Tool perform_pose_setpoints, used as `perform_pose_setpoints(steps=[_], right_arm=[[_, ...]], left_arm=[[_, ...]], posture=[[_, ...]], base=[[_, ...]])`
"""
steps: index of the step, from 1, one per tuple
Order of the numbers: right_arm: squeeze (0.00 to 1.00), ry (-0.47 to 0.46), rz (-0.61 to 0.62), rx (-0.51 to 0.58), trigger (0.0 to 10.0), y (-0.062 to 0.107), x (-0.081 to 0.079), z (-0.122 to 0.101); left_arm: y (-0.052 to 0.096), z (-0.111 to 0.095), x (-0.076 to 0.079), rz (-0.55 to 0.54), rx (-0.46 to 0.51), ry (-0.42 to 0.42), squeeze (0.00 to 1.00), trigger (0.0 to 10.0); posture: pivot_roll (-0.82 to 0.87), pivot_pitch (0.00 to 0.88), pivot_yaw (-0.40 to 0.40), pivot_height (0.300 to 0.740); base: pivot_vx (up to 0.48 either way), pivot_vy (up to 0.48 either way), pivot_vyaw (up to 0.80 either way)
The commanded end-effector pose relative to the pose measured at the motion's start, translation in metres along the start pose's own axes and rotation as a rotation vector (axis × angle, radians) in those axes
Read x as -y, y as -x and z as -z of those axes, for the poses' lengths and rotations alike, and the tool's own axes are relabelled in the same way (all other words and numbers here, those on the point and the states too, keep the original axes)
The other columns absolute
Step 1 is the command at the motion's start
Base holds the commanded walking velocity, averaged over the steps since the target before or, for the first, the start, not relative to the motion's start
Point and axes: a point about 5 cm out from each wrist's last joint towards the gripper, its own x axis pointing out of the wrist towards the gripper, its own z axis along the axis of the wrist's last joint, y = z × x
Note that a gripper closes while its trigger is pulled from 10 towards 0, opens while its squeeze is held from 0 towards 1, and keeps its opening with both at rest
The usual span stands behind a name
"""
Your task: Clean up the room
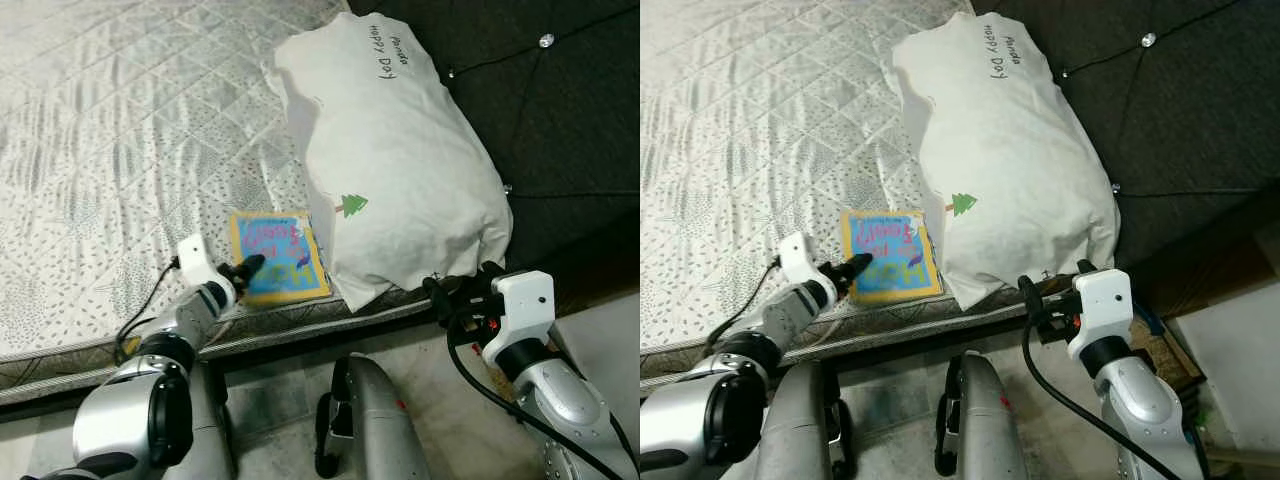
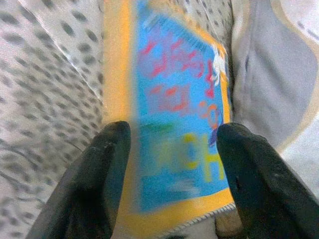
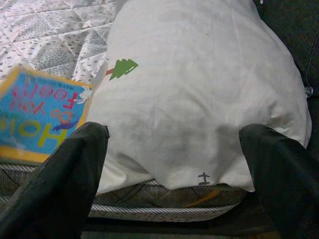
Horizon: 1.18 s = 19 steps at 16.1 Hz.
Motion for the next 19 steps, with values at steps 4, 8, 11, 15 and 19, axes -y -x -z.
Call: perform_pose_setpoints(steps=[4, 8, 11, 15, 19], right_arm=[[0.0, -0.001, 0.018, -0.016, 10.0, 0.001, 0.003, 0.006], [0.0, 0.004, 0.012, -0.012, 10.0, -0.002, 0.002, 0.007], [0.0, -0.006, 0.009, 0.012, 10.0, -0.009, -0.001, 0.004], [0.0, -0.065, -0.006, 0.049, 10.0, -0.026, -0.015, 0.002], [0.0, -0.111, -0.007, 0.06, 10.0, -0.042, -0.029, 0.006]], left_arm=[[0.003, -0.007, -0.011, -0.059, 0.018, -0.01, 1.0, 10.0], [0.003, -0.012, -0.01, -0.071, 0.05, -0.093, 1.0, 10.0], [0.003, -0.006, 0.0, -0.018, 0.122, -0.182, 1.0, 10.0], [0.037, -0.008, -0.008, -0.047, 0.377, -0.307, 1.0, 10.0], [0.071, -0.02, -0.017, -0.12, 0.499, -0.457, 1.0, 10.0]], posture=[[-0.21, 0.23, -0.144, 0.631], [-0.2, 0.217, -0.146, 0.631], [-0.17, 0.205, -0.137, 0.631], [-0.09, 0.179, -0.108, 0.631], [-0.01, 0.145, -0.074, 0.631]], base=[[0.0, 0.0, 0.0], [0.0, 0.0, 0.0], [0.0, 0.0, 0.0], [0.0, 0.0, 0.0], [0.0, 0.0, 0.0]])
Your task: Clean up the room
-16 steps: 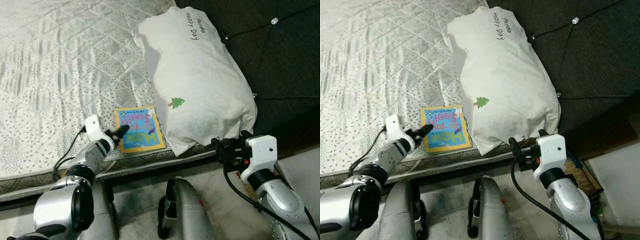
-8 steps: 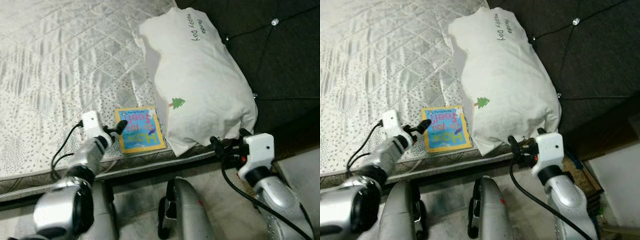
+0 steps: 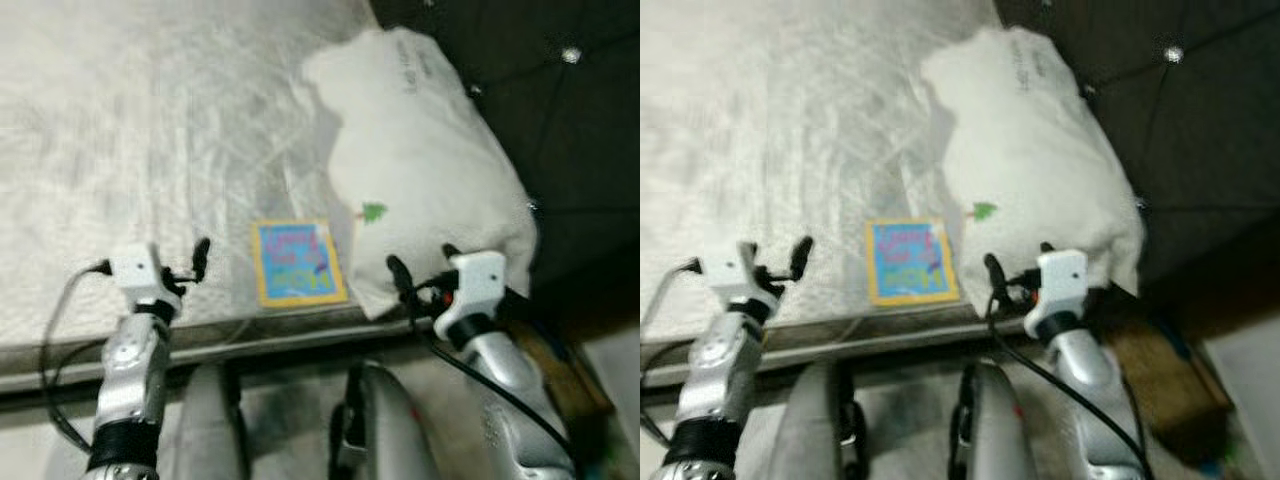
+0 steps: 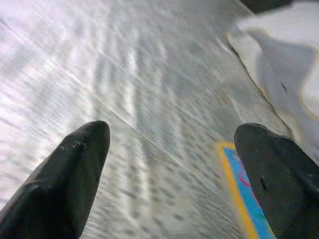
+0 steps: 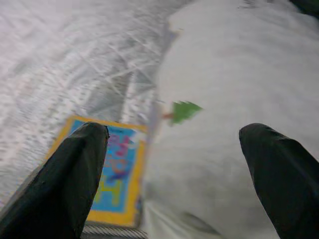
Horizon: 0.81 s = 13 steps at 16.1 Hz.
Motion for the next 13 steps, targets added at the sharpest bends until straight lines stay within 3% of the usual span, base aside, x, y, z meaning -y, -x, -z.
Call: perform_pose_setpoints(steps=[1, 2, 3, 8, 13], right_arm=[[0.0, -0.039, 0.038, 0.004, 10.0, -0.005, 0.002, 0.003], [0.0, -0.071, 0.057, 0.022, 10.0, -0.011, 0.002, 0.002], [0.0, -0.076, 0.065, 0.039, 10.0, -0.016, 0.003, 0.0], [0.0, -0.096, 0.087, 0.135, 10.0, -0.038, 0.008, -0.014], [0.0, -0.136, 0.114, 0.229, 10.0, -0.038, 0.003, -0.036]], left_arm=[[0.005, -0.006, -0.001, 0.004, 0.022, -0.06, 1.0, 10.0], [0.01, -0.015, -0.001, 0.012, 0.052, -0.086, 1.0, 10.0], [0.013, -0.022, -0.001, 0.012, 0.072, -0.097, 0.0, 10.0], [0.005, -0.03, -0.005, -0.037, 0.077, -0.051, 0.0, 10.0], [-0.007, -0.036, 0.003, 0.004, 0.066, -0.051, 0.0, 10.0]], posture=[[0.01, 0.14, -0.058, 0.631], [0.02, 0.129, -0.051, 0.631], [0.04, 0.117, -0.043, 0.631], [0.02, 0.05, -0.018, 0.679], [-0.03, 0.043, 0.005, 0.734]], base=[[0.0, 0.0, 0.0], [0.0, 0.0, 0.0], [0.0, 0.0, 0.0], [0.0, 0.0, 0.0], [0.0, 0.0, 0.0]])
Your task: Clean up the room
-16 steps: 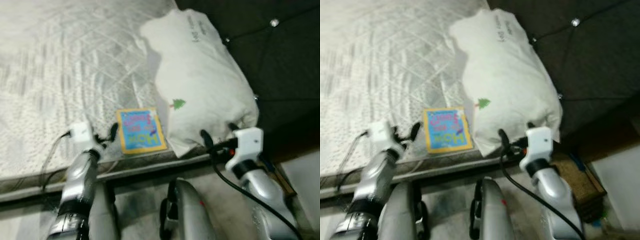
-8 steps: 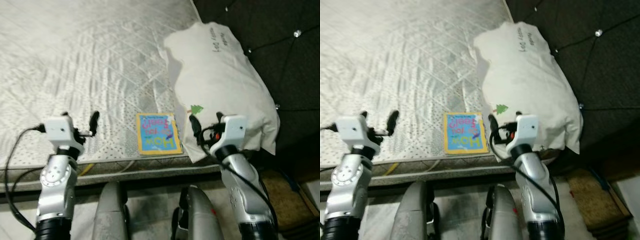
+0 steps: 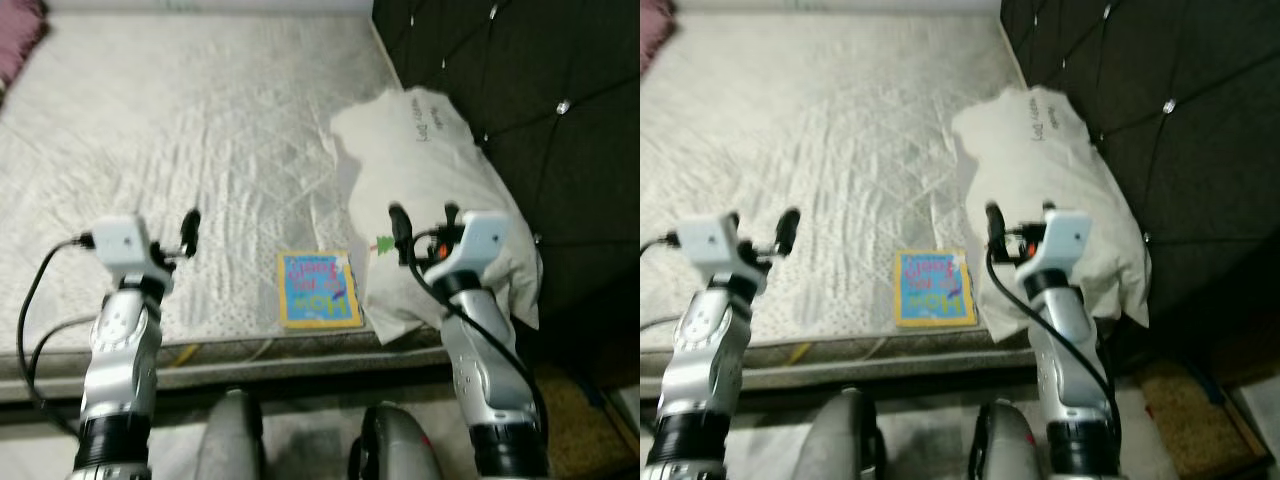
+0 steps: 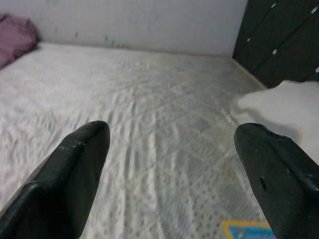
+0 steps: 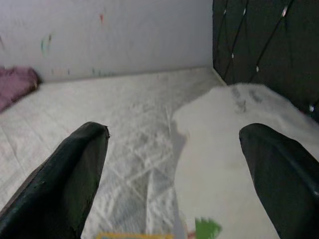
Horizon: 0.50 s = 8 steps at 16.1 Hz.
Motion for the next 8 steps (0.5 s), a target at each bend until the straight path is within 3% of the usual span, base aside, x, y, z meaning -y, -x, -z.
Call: perform_pose_setpoints(steps=[1, 3, 6, 8], right_arm=[[0.0, -0.003, 0.02, 0.037, 10.0, 0.0, 0.003, -0.01], [0.0, -0.035, -0.015, 0.028, 10.0, 0.003, -0.007, -0.011], [0.0, -0.032, -0.02, 0.028, 10.0, -0.001, -0.009, -0.012], [0.0, -0.04, -0.003, 0.003, 10.0, 0.003, -0.006, -0.002]], left_arm=[[0.0, 0.004, -0.001, 0.011, -0.024, -0.021, 0.0, 10.0], [-0.001, 0.007, -0.007, -0.017, -0.033, -0.005, 0.0, 10.0], [-0.009, 0.004, 0.008, 0.01, -0.017, 0.009, 0.0, 10.0], [-0.002, 0.009, 0.008, 0.022, -0.019, -0.005, 0.0, 10.0]], posture=[[-0.03, 0.046, 0.003, 0.74], [-0.05, 0.042, 0.002, 0.74], [-0.04, 0.031, -0.012, 0.74], [-0.01, 0.009, -0.019, 0.74]], base=[[0.0, 0.0, 0.0], [0.0, 0.0, 0.0], [0.0, 0.0, 0.0], [0.0, 0.0, 0.0]])
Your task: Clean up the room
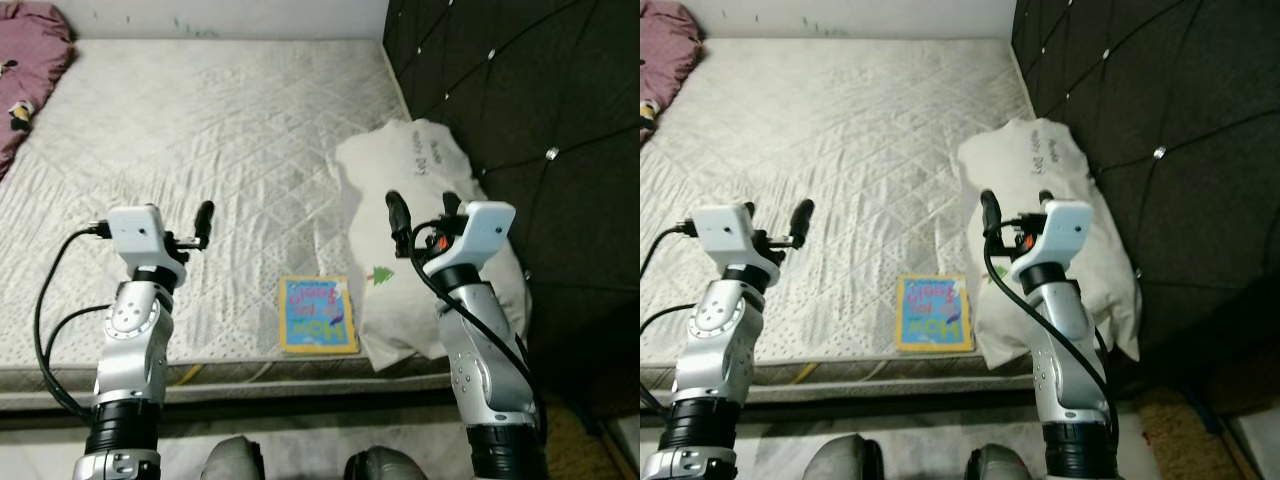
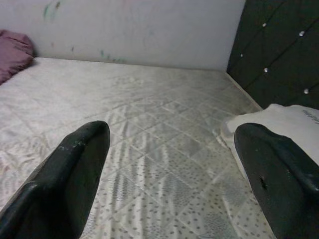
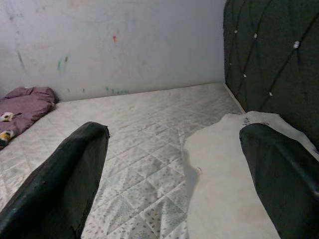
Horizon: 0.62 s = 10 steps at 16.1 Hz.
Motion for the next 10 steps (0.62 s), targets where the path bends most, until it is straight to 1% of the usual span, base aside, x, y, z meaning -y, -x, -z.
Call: perform_pose_setpoints(steps=[1, 2, 3, 4, 5, 6, 7, 8, 10], right_arm=[[0.0, -0.027, 0.028, -0.017, 10.0, 0.002, 0.003, 0.004], [0.0, -0.025, 0.002, -0.006, 10.0, -0.001, -0.003, 0.0], [0.0, -0.007, -0.019, 0.006, 10.0, -0.003, -0.005, -0.005], [0.0, 0.007, -0.015, 0.007, 10.0, -0.005, -0.002, -0.005], [0.0, 0.008, 0.072, -0.009, 10.0, 0.0, 0.015, 0.002], [0.0, -0.007, 0.113, -0.01, 10.0, 0.006, 0.021, 0.003], [0.0, -0.001, 0.117, -0.007, 10.0, 0.009, 0.021, 0.003], [0.0, 0.001, 0.121, -0.009, 10.0, 0.01, 0.021, 0.004], [0.0, 0.006, 0.135, -0.017, 10.0, 0.011, 0.022, 0.008]], left_arm=[[0.006, 0.006, -0.006, -0.028, -0.023, -0.01, 0.0, 10.0], [0.006, 0.004, -0.01, -0.055, -0.019, 0.001, 0.0, 10.0], [0.003, -0.001, -0.011, -0.053, -0.013, 0.001, 0.0, 10.0], [-0.001, -0.002, -0.01, -0.042, -0.01, -0.001, 0.0, 10.0], [-0.003, 0.002, -0.01, -0.023, -0.023, -0.02, 0.0, 10.0], [0.0, 0.004, -0.011, -0.019, -0.028, -0.015, 0.0, 10.0], [0.0, 0.004, -0.009, -0.011, -0.037, -0.012, 0.0, 10.0], [-0.003, 0.005, -0.006, 0.008, -0.049, -0.015, 0.0, 10.0], [-0.007, 0.004, -0.004, 0.015, -0.049, -0.019, 0.0, 10.0]], posture=[[-0.01, 0.006, -0.023, 0.74], [-0.02, 0.008, -0.019, 0.74], [-0.02, 0.018, -0.018, 0.74], [-0.03, 0.046, -0.014, 0.74], [-0.03, 0.033, -0.002, 0.74], [-0.05, 0.015, 0.016, 0.74], [-0.05, 0.019, 0.026, 0.74], [-0.05, 0.02, 0.029, 0.74], [-0.05, 0.025, 0.035, 0.74]], base=[[0.0, 0.0, 0.0], [0.0, 0.0, 0.0], [0.0, 0.0, 0.0], [0.0, 0.0, 0.0], [0.0, 0.0, 0.0], [0.0, 0.0, 0.0], [0.0, 0.0, 0.0], [0.0, 0.0, 0.0], [0.0, 0.0, 0.0]])
